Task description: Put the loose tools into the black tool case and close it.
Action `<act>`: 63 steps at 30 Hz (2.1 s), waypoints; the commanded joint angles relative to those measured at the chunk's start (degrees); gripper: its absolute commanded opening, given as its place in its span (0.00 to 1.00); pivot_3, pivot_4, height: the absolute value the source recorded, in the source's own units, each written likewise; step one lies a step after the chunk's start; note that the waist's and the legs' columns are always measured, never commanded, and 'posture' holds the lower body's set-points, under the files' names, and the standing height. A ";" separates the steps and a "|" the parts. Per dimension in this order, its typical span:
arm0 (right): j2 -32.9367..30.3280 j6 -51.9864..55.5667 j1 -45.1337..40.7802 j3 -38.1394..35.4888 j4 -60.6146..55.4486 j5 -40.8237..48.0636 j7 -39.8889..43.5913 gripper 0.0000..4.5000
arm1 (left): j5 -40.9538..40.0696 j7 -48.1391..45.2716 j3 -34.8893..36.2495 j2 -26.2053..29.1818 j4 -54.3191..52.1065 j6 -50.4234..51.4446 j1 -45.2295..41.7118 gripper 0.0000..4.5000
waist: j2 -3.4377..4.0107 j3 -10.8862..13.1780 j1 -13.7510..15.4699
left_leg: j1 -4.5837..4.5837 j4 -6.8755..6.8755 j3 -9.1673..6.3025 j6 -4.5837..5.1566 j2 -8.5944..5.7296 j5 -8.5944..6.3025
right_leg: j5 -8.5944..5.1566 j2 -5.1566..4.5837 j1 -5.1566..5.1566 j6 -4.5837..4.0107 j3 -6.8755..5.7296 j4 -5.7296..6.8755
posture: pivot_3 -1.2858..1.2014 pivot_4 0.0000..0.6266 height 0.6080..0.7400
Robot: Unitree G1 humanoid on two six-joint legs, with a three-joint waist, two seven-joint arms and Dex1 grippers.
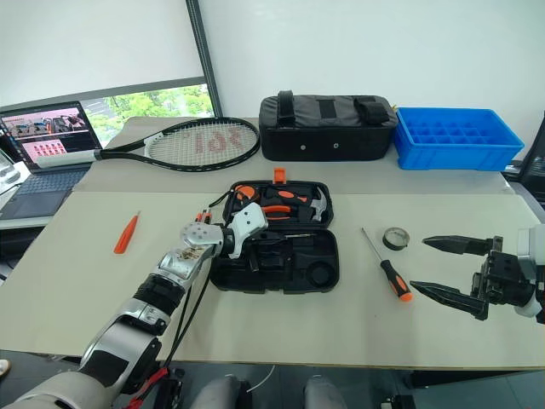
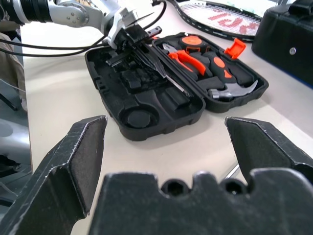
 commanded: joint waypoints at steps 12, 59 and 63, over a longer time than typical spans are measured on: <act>0.60 -2.06 0.54 0.81 -0.71 -1.16 -0.56 1.00 | -1.72 -4.69 -0.40 -0.03 1.77 10.81 0.91 0.01 | 0.00 0.00 0.04 | 0.00 -0.03 -0.04 0.00 -0.02 0.00 | -0.01 0.00 0.02 0.00 -0.01 -0.04 | 0.52 0.24 0.76; -0.11 5.37 4.96 5.88 -4.99 -13.52 -18.81 1.00 | -9.03 -7.17 9.41 3.80 -1.25 -3.09 -3.08 0.01 | 0.00 0.01 -0.09 | -0.74 0.07 -0.69 0.10 -0.31 0.07 | -0.04 0.03 -0.28 0.03 -0.04 -0.10 | 0.52 0.24 0.76; 1.24 11.20 3.53 8.55 -5.47 -14.77 -24.63 1.00 | -12.93 -12.87 10.49 9.98 -12.00 2.35 -1.16 0.01 | 0.05 0.02 -0.25 | -0.88 -0.07 -0.69 0.10 -0.27 0.07 | 0.11 0.12 -0.53 -0.33 0.04 -0.05 | 0.52 0.24 0.76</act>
